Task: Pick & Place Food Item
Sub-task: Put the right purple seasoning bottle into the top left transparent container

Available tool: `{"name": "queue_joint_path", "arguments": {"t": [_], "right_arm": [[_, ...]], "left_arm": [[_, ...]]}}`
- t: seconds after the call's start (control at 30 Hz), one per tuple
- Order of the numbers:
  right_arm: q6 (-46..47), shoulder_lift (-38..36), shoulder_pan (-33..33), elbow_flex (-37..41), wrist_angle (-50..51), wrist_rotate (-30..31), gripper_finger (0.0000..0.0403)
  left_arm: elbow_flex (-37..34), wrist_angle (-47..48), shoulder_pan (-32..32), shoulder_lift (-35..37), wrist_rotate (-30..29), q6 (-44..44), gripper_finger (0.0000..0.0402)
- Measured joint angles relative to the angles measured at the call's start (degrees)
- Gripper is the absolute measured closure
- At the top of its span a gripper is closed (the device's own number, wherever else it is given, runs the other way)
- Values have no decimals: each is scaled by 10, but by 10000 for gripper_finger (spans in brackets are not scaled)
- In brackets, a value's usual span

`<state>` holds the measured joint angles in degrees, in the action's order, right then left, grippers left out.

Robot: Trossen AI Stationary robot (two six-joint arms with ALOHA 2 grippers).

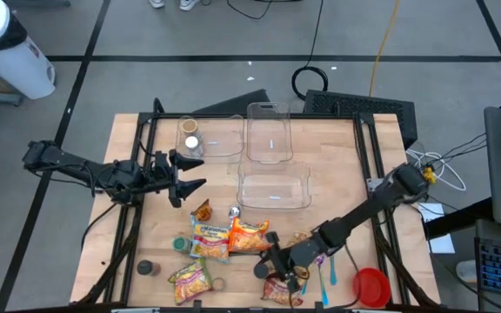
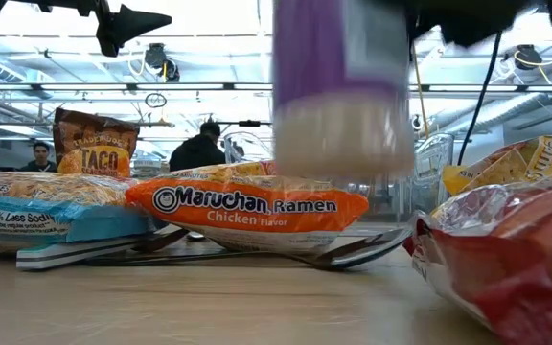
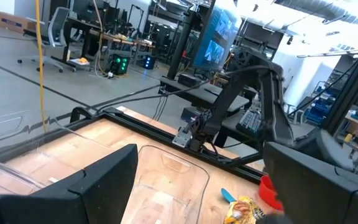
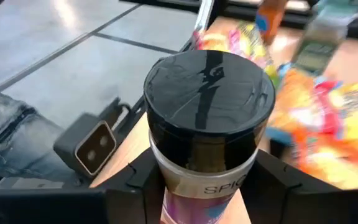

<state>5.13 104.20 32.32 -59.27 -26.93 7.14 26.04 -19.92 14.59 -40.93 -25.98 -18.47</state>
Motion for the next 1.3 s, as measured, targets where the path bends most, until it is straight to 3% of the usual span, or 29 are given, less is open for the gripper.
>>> {"name": "queue_joint_path", "arguments": {"t": [0.27, 0.5, 0.77, 0.87, 1.07, 1.3], "right_arm": [[-18, -151, -1, 0, 175, 147, 243], [-54, -245, -15, 44, 181, 243, 252], [-33, -285, -85, 86, 152, 242, 252], [-34, -285, -113, 88, 142, 212, 253], [-46, -286, -150, 89, 111, 137, 250], [-68, -286, -155, 89, 99, 121, 253]], "left_arm": [[0, 4, 0, -28, 0, 23, 50], [0, -62, 0, -109, 2, 70, 50], [16, -184, 0, -233, 63, 94, 50], [41, -207, 0, -289, 75, 98, 50], [115, -205, 0, -404, 75, 154, 50], [202, -207, -4, -501, 75, 208, 50]]}}
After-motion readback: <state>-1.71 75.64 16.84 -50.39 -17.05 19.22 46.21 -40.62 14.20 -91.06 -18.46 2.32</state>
